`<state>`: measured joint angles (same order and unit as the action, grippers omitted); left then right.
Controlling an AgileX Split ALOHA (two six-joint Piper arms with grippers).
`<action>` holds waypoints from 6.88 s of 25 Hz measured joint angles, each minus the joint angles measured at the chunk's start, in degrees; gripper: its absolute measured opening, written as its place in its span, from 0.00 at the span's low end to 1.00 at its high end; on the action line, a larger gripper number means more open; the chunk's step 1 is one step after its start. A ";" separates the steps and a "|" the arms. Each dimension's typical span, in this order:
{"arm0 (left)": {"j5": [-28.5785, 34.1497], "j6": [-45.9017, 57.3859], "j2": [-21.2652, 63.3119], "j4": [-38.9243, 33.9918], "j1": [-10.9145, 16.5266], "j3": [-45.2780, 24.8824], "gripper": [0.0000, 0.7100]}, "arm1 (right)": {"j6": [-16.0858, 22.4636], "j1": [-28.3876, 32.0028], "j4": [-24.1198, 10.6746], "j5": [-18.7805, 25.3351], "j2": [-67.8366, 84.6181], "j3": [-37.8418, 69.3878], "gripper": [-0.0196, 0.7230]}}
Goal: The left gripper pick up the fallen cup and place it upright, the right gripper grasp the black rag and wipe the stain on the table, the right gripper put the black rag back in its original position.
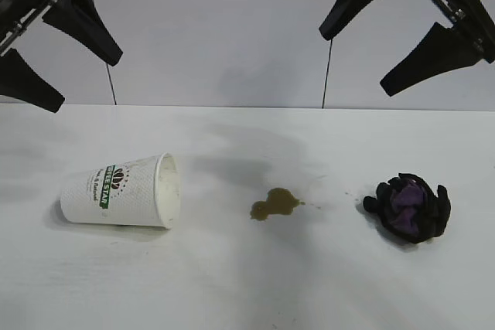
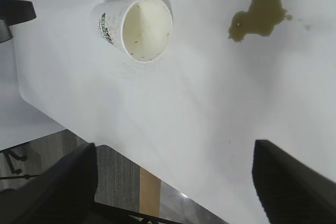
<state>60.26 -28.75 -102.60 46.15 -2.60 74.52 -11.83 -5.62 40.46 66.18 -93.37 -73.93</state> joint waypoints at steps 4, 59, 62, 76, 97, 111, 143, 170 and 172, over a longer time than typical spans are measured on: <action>0.00 0.00 0.00 0.00 0.00 0.00 0.98 | 0.00 0.00 0.00 0.00 0.00 0.00 0.78; 0.45 -37.41 -3.59 -42.01 -29.28 14.49 0.98 | 0.00 0.00 -0.06 0.00 0.00 0.00 0.78; 0.21 -34.15 -7.03 -46.96 -30.80 14.49 0.98 | 0.00 0.00 -0.11 0.00 0.00 0.00 0.78; -1.64 -31.37 -18.68 -53.02 -32.00 14.43 0.98 | 0.00 0.00 -0.41 0.00 0.00 0.00 0.78; -7.05 -29.13 -18.39 -50.36 -31.62 14.38 0.76 | -1.17 0.00 -0.85 -0.05 0.00 0.00 0.78; 2.48 -62.90 -7.33 16.68 -6.21 14.27 0.77 | -1.31 0.00 -0.85 -0.05 0.00 0.00 0.78; -4.22 -125.18 -7.27 50.36 10.72 -22.46 0.77 | -1.34 0.00 -0.85 -2.95 0.00 0.00 0.78; -2.10 -122.09 -12.04 50.98 10.72 -22.96 0.86 | -1.38 0.00 -0.91 -4.42 0.00 0.00 0.78; -3.56 -120.03 -12.04 50.98 10.72 -22.96 0.93 | -1.41 0.00 -0.91 -4.42 0.00 0.00 0.78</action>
<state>56.70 -148.78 -114.64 97.13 8.12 51.56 -13.24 -5.62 39.55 61.76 -93.37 -73.93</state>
